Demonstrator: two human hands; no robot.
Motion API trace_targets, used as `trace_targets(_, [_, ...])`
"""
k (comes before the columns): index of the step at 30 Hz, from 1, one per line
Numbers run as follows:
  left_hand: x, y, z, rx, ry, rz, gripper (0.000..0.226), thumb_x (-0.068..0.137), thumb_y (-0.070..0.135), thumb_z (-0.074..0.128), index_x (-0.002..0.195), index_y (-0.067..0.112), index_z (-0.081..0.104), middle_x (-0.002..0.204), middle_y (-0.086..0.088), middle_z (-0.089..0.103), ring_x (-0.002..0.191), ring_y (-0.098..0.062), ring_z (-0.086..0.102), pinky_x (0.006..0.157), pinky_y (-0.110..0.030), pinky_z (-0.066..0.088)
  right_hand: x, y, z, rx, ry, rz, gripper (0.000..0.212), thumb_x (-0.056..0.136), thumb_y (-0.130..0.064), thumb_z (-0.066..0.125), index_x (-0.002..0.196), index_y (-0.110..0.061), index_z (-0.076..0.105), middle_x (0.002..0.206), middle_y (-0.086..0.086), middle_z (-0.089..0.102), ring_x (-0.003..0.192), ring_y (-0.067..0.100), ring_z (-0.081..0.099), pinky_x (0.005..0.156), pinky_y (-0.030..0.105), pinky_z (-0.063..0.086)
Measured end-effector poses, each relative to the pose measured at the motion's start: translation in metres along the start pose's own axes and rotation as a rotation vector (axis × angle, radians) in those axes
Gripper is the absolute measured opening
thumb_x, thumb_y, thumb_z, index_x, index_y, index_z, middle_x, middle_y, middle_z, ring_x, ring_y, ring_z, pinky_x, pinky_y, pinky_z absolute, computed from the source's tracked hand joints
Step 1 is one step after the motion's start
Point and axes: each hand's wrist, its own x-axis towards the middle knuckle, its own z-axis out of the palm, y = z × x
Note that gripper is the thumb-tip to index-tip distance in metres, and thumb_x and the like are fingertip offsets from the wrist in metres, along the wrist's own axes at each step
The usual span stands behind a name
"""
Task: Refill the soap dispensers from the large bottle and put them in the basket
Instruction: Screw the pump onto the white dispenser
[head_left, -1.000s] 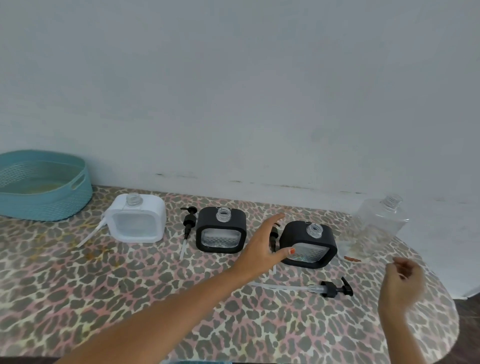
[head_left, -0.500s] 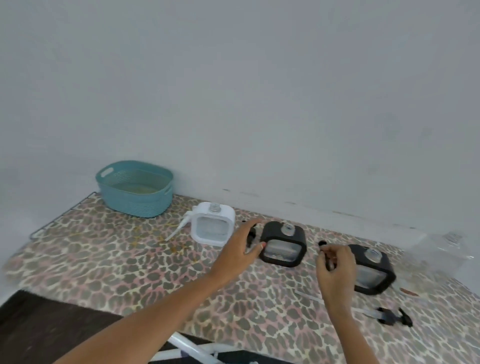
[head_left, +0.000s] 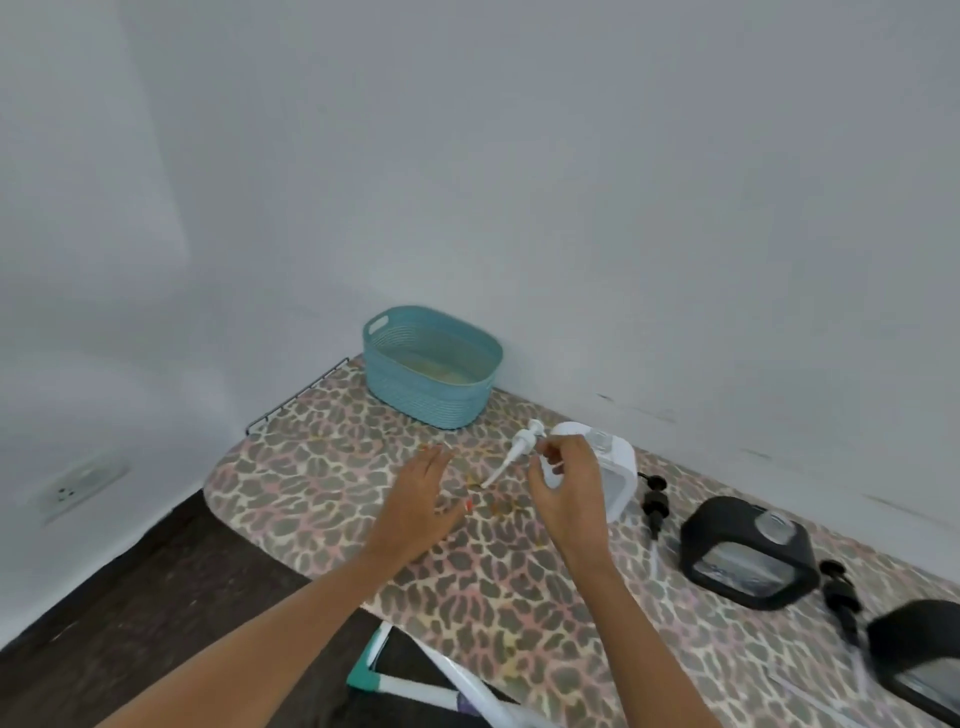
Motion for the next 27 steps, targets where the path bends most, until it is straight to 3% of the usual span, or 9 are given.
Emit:
trace_targets(5, [0.008,-0.025,0.015,0.319,-0.164,0.038,0.076,0.088,0.060,0.032,0.146,0.019,0.007,0.157,0.000,0.003,0.144,-0.015,-0.005,0.114,-0.038,-0.011,0.035,-0.006,0.053,-0.190,-0.175,0.009,0.016,0.087,-0.011,0.052,0.101,-0.003,0.056,0.103,0.011,0.057,0.094,0.023,0.051,0.077,0.026,0.039])
trace_targets(9, [0.010,-0.029,0.022,0.402,-0.174,0.077,0.077,0.085,0.066,0.017,0.146,0.020,0.004,0.157,0.003,0.003,0.144,-0.013,-0.003,0.110,-0.039,-0.016,0.066,0.002,0.082,-0.704,-0.364,0.138,0.034,0.093,-0.010,0.047,0.124,0.002,0.046,0.131,0.019,0.044,0.116,0.029,0.047,0.091,0.034,0.044])
trace_targets(13, [0.008,-0.031,0.024,0.402,-0.123,0.091,0.081,0.082,0.068,0.010,0.146,0.020,0.006,0.156,0.003,0.006,0.144,-0.013,0.000,0.110,-0.039,-0.015,0.087,0.010,0.099,-0.980,-0.466,0.218,0.029,0.092,-0.008,0.048,0.120,0.001,0.051,0.122,0.017,0.055,0.110,0.026,0.055,0.087,0.030,0.047])
trace_targets(16, [0.008,-0.030,0.025,0.399,-0.115,0.090,0.082,0.080,0.069,0.007,0.146,0.020,0.005,0.156,0.003,0.005,0.144,-0.014,-0.001,0.109,-0.039,-0.016,0.097,0.015,0.109,-1.018,-0.522,0.270,0.018,0.092,-0.005,0.048,0.105,-0.007,0.062,0.104,0.004,0.064,0.092,0.015,0.062,0.070,0.021,0.046])
trace_targets(19, [0.008,-0.029,0.024,0.403,-0.110,0.094,0.081,0.081,0.068,0.009,0.146,0.019,0.006,0.157,0.002,0.005,0.144,-0.014,-0.001,0.109,-0.039,-0.016,0.104,0.016,0.114,-1.009,-0.530,0.328,0.023,0.091,-0.003,0.049,0.112,-0.006,0.060,0.106,0.003,0.064,0.089,0.013,0.063,0.060,0.021,0.041])
trace_targets(23, [0.007,-0.028,0.023,0.404,-0.119,0.092,0.080,0.083,0.067,0.013,0.146,0.018,0.006,0.157,0.002,0.005,0.144,-0.015,-0.002,0.109,-0.040,-0.017,0.107,0.017,0.114,-0.946,-0.531,0.408,0.027,0.091,-0.001,0.049,0.116,-0.004,0.058,0.113,0.008,0.063,0.098,0.019,0.063,0.068,0.025,0.047])
trace_targets(27, [0.008,-0.029,0.023,0.411,-0.137,0.087,0.080,0.083,0.068,0.012,0.146,0.019,0.005,0.157,0.003,0.004,0.144,-0.014,-0.003,0.109,-0.039,-0.016,0.108,0.009,0.103,-0.814,-0.416,0.384,0.026,0.090,0.001,0.050,0.116,-0.001,0.054,0.112,0.012,0.063,0.099,0.022,0.063,0.072,0.025,0.048])
